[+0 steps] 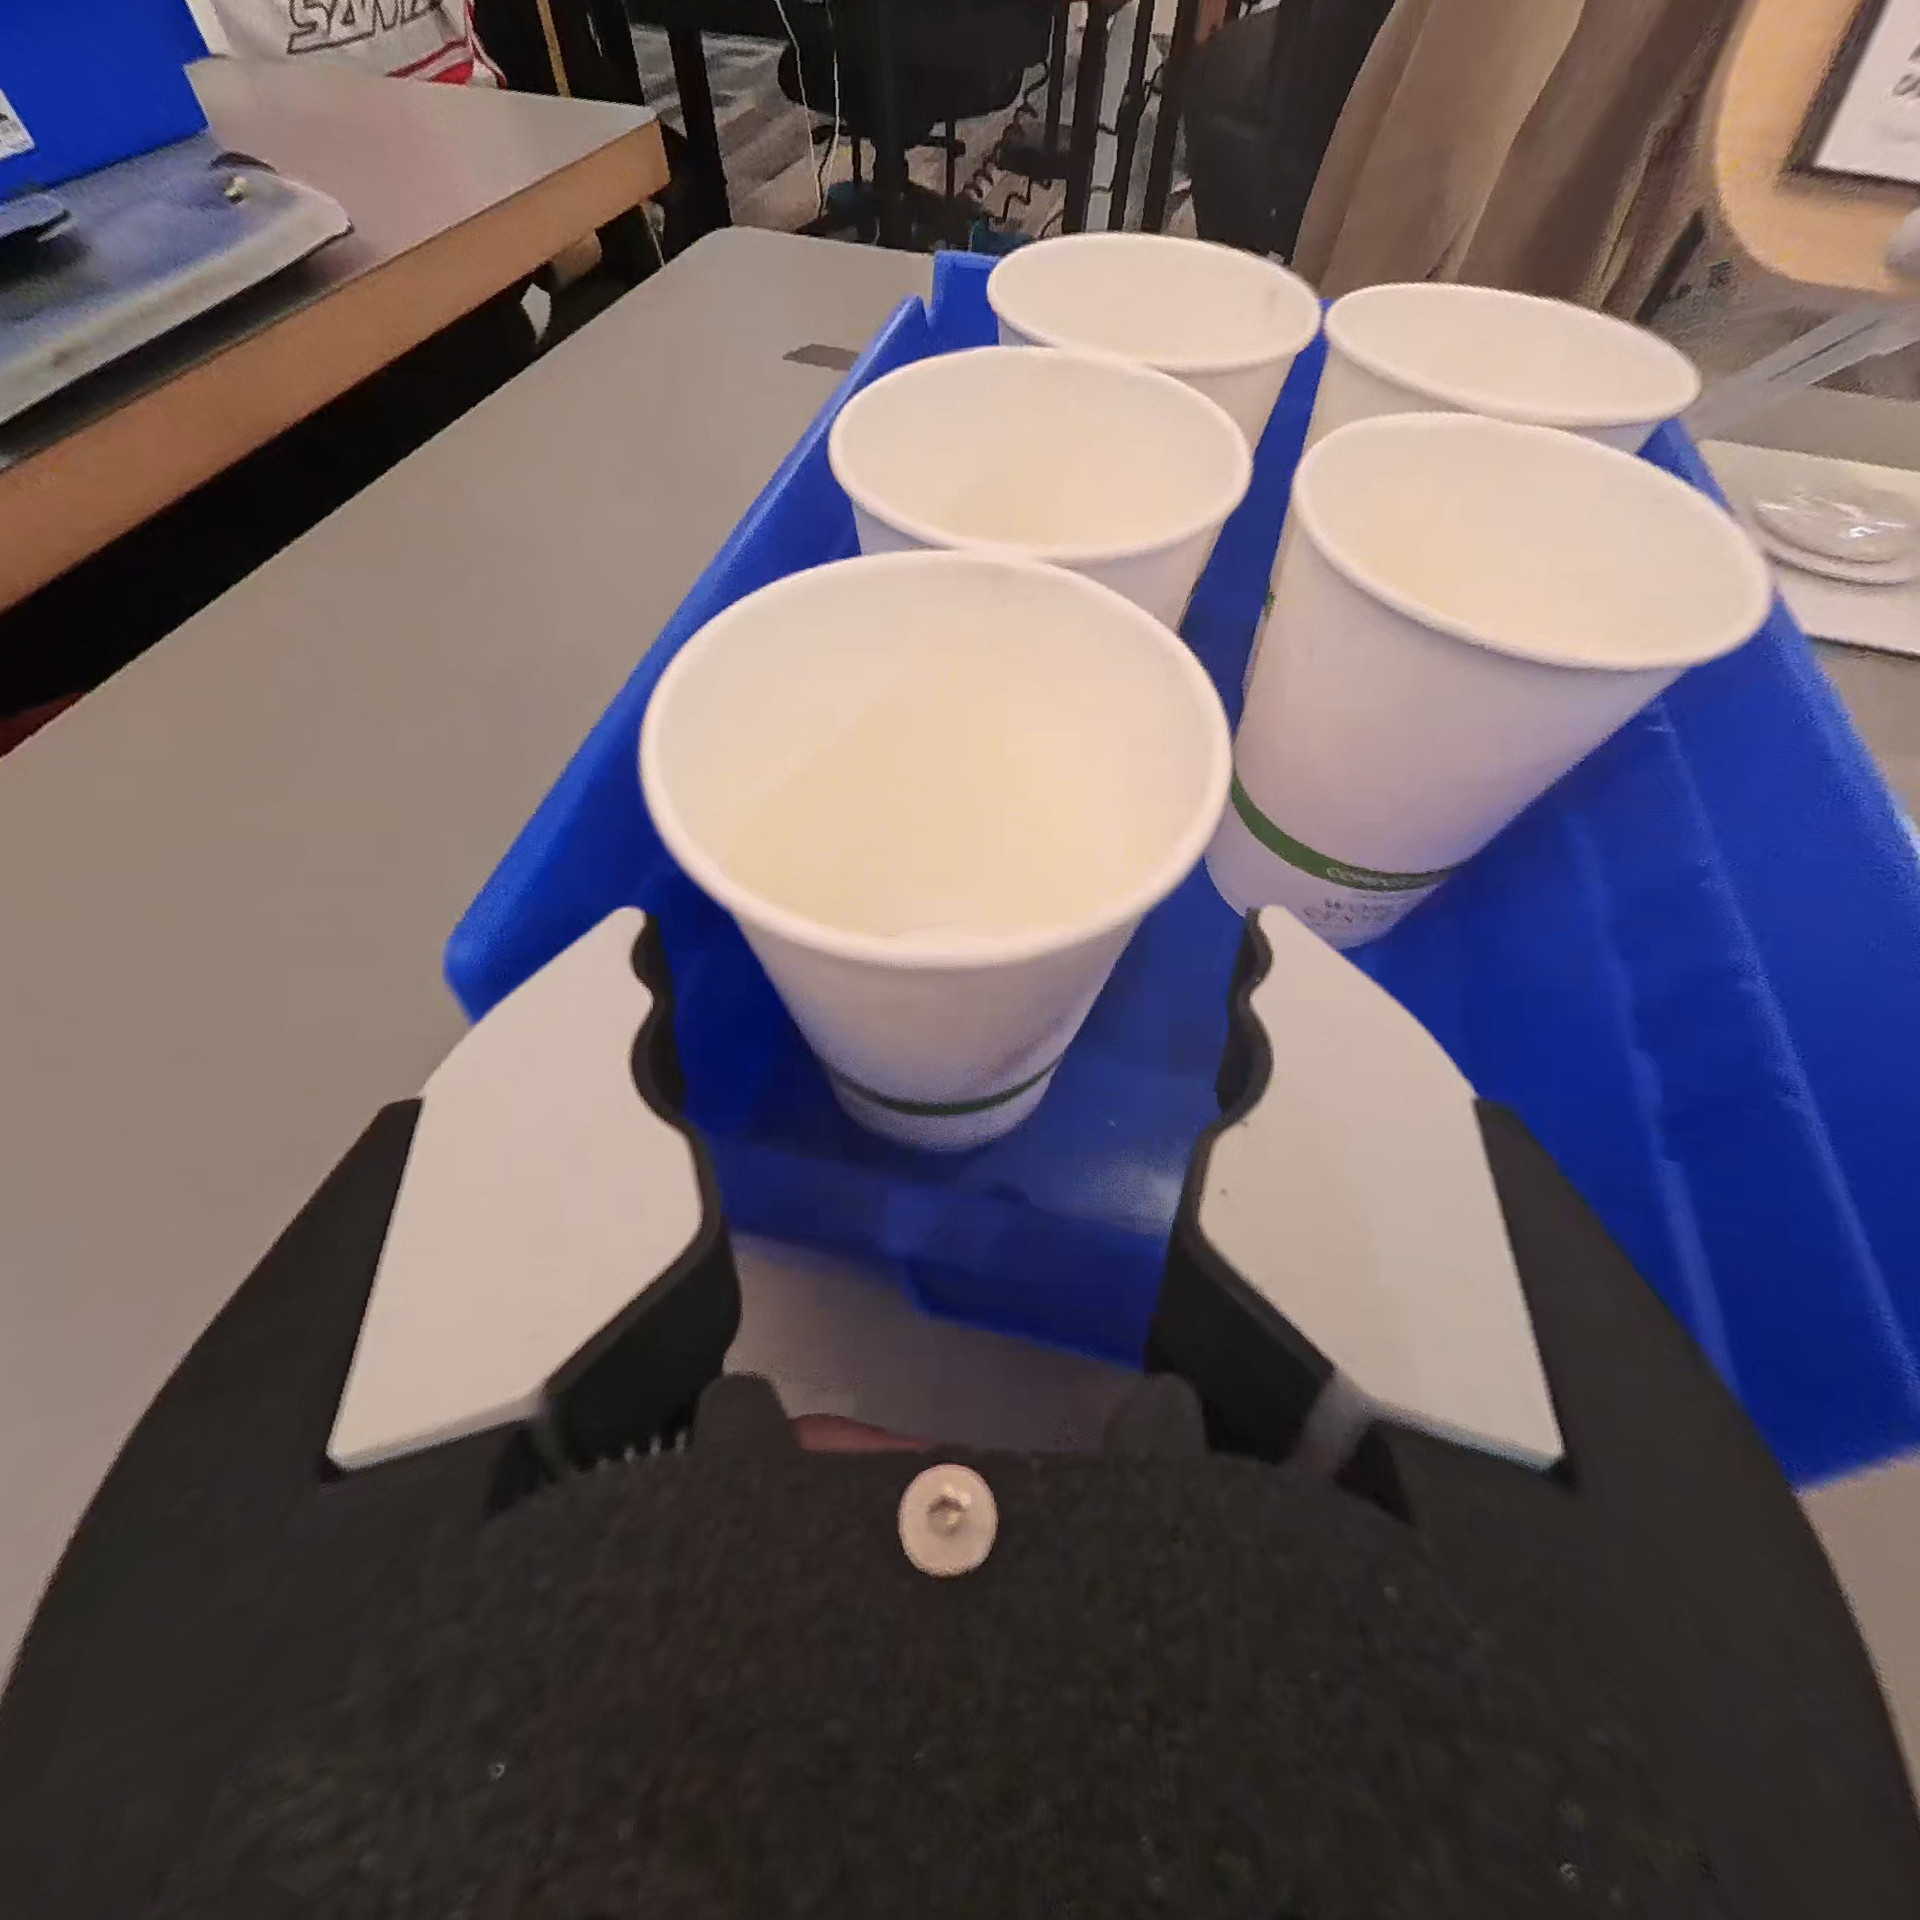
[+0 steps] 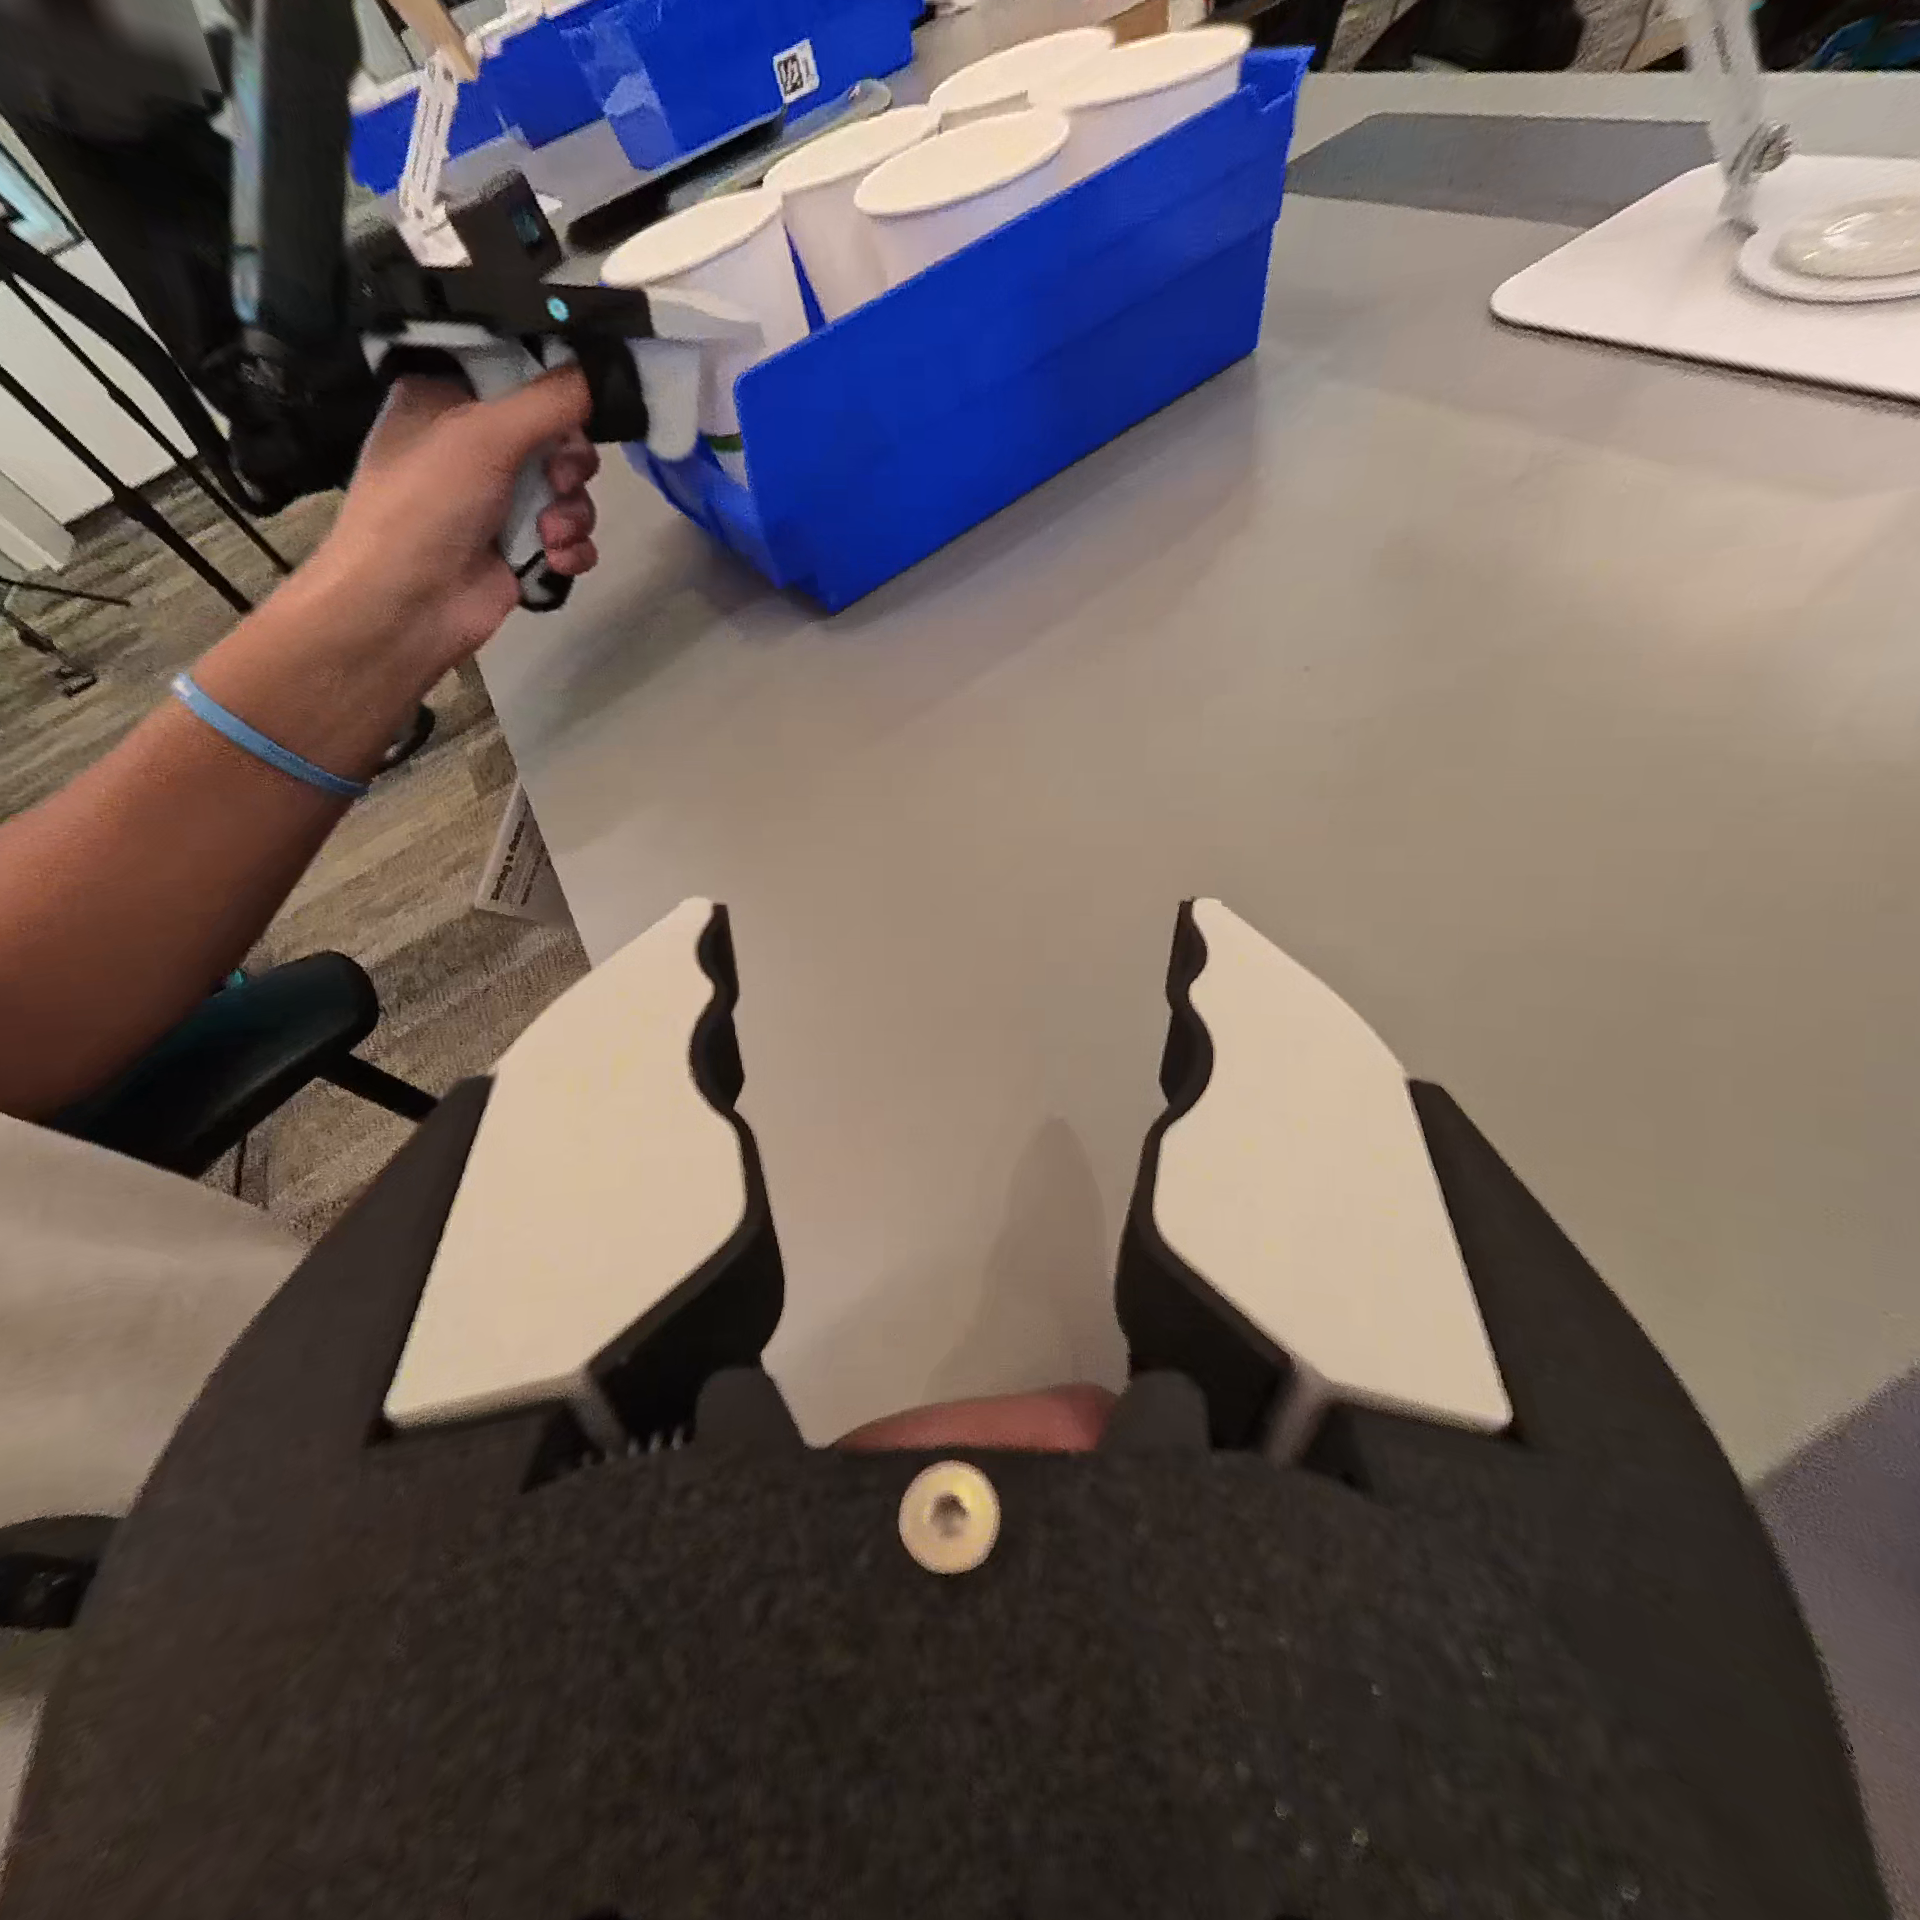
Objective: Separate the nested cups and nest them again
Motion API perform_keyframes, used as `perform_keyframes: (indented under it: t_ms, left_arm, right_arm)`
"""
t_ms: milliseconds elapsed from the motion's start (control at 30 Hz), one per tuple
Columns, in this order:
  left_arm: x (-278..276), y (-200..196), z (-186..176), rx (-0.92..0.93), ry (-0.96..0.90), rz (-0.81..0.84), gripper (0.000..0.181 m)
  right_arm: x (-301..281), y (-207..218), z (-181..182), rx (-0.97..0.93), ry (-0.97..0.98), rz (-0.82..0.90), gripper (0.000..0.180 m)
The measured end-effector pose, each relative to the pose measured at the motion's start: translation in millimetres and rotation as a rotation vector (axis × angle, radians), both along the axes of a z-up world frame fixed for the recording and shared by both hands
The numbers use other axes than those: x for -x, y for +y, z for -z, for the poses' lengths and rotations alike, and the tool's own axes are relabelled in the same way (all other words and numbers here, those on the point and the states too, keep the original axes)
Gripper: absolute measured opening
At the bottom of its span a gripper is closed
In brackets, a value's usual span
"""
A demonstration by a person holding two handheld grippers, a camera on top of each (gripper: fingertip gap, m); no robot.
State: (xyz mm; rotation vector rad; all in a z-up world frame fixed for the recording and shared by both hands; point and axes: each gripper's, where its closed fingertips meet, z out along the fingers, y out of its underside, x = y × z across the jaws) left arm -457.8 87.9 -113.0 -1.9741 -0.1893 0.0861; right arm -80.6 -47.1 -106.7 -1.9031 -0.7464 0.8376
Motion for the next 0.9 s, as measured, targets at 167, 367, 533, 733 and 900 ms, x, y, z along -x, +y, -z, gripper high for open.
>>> perform_keyframes:
  t_ms: [167,367,533,733,900]
  left_arm:
    - [9,20,12,0.022,0.043,-0.053,0.088]
    - [4,2,-4,-0.021,-0.021,0.03,0.085]
    - [-13,-37,-63,-0.114,-0.082,0.298,0.083]
    - [-105,-77,-120,-0.129,-0.166,0.904,0.084]
    - [-202,-92,-113,-0.054,0.031,1.318,0.084]
  right_arm:
    - [-14,0,-1,0.045,0.074,0.04,0.076]
    - [-29,-4,2,0.07,0.089,0.079,0.074]
    - [-48,-4,-3,0.035,0.039,0.065,0.077]
    - [-37,-2,-40,-0.076,-0.017,-0.145,0.083]
    - [2,9,-70,-0.236,-0.226,-0.343,0.098]
